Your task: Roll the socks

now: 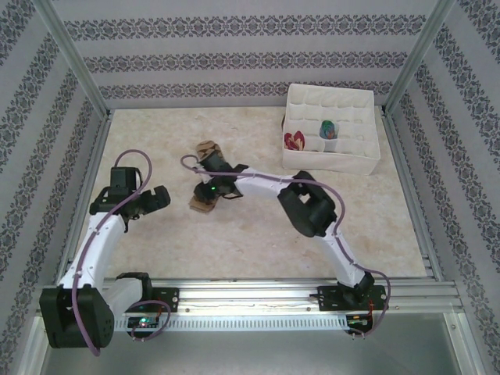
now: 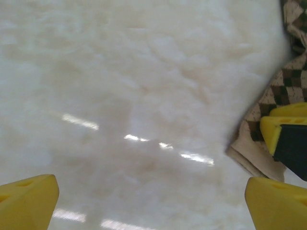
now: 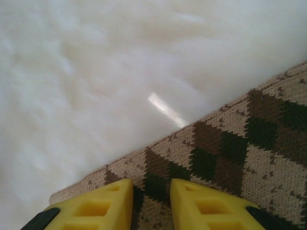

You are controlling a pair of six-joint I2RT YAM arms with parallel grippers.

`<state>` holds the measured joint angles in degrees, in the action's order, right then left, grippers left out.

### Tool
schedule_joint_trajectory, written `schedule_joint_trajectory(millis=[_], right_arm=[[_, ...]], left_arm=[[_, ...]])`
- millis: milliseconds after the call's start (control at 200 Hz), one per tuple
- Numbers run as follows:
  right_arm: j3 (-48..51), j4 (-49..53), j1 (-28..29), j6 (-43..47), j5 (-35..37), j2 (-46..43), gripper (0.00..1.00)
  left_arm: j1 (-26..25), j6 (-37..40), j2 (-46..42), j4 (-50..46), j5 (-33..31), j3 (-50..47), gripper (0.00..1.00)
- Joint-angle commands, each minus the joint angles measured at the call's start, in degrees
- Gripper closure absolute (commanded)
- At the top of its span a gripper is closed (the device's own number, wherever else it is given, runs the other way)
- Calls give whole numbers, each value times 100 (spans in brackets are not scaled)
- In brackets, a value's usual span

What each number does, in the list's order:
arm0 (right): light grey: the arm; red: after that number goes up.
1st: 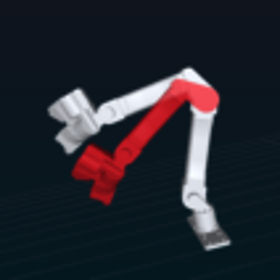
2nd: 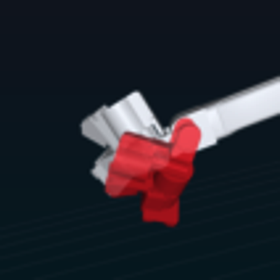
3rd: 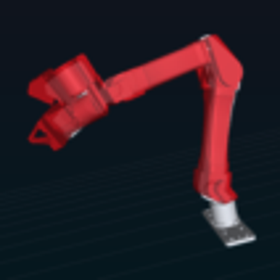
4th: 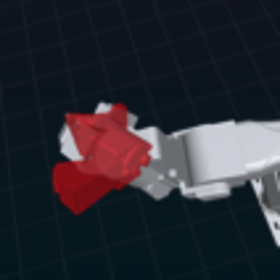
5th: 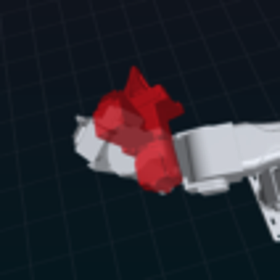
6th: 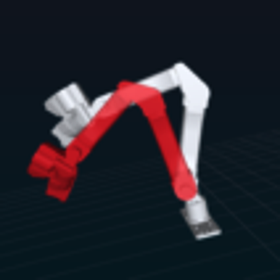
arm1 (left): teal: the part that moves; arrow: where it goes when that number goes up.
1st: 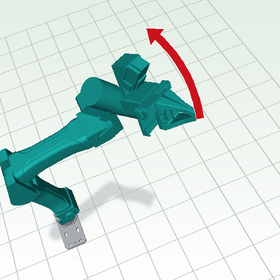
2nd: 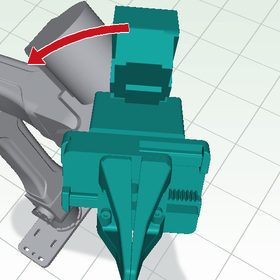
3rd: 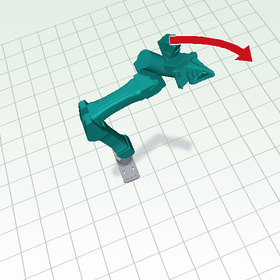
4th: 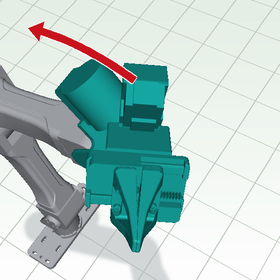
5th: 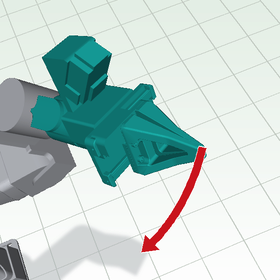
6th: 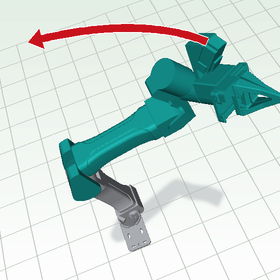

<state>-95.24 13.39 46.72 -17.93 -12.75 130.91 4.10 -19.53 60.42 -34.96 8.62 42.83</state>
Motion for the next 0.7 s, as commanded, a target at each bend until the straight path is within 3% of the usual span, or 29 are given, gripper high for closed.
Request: schedule_joint_trajectory(millis=[0, 265, 510, 695], right_arm=[[1024, 244, -165, -74, 351, -431, 69], [2051, 225, -128, 556, 432, -1662, 59], [2526, 403, 17, 1835, 615, -2432, 54], [2618, 545, 471, 2734, 863, -2367, 47]], left_arm=[[-267, 64, 397, 760, 871, -36, 0], [-1380, 19, 1830, 1127, 317, 557, 0], [-1455, -293, 2207, 1242, -464, 601, 1], [-1456, 159, 2172, 1037, 103, 530, 1]])
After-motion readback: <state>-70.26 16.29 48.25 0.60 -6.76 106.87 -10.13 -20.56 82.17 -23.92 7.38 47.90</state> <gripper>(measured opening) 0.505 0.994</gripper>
